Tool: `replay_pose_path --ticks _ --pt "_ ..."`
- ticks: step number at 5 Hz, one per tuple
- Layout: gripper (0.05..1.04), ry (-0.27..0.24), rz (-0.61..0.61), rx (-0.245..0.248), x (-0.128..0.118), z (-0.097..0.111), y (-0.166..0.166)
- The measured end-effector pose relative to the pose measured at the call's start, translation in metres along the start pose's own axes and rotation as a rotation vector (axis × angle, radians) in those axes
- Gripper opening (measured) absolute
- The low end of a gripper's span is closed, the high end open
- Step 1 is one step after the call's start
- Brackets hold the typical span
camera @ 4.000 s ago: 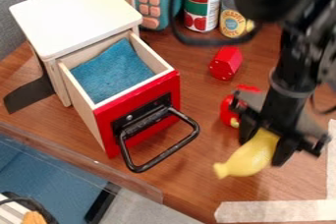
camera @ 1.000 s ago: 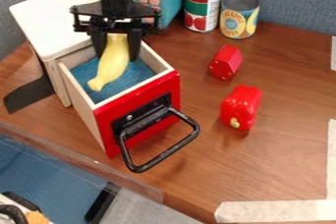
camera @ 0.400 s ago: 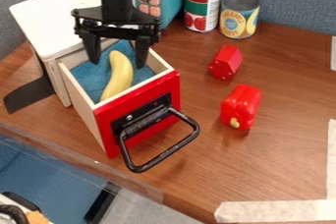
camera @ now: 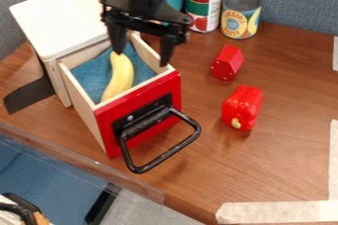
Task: Put the yellow banana into the drawer
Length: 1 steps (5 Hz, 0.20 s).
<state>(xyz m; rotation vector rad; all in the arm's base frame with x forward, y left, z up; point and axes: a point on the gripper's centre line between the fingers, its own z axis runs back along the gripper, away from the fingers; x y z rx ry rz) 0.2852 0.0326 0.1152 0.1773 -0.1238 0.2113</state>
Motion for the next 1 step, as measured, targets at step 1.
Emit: replay_pose_path --ticks 1 --pt "1.001 -0.046 -0.053 -0.004 -0.0041 0.0184 -0.0183"
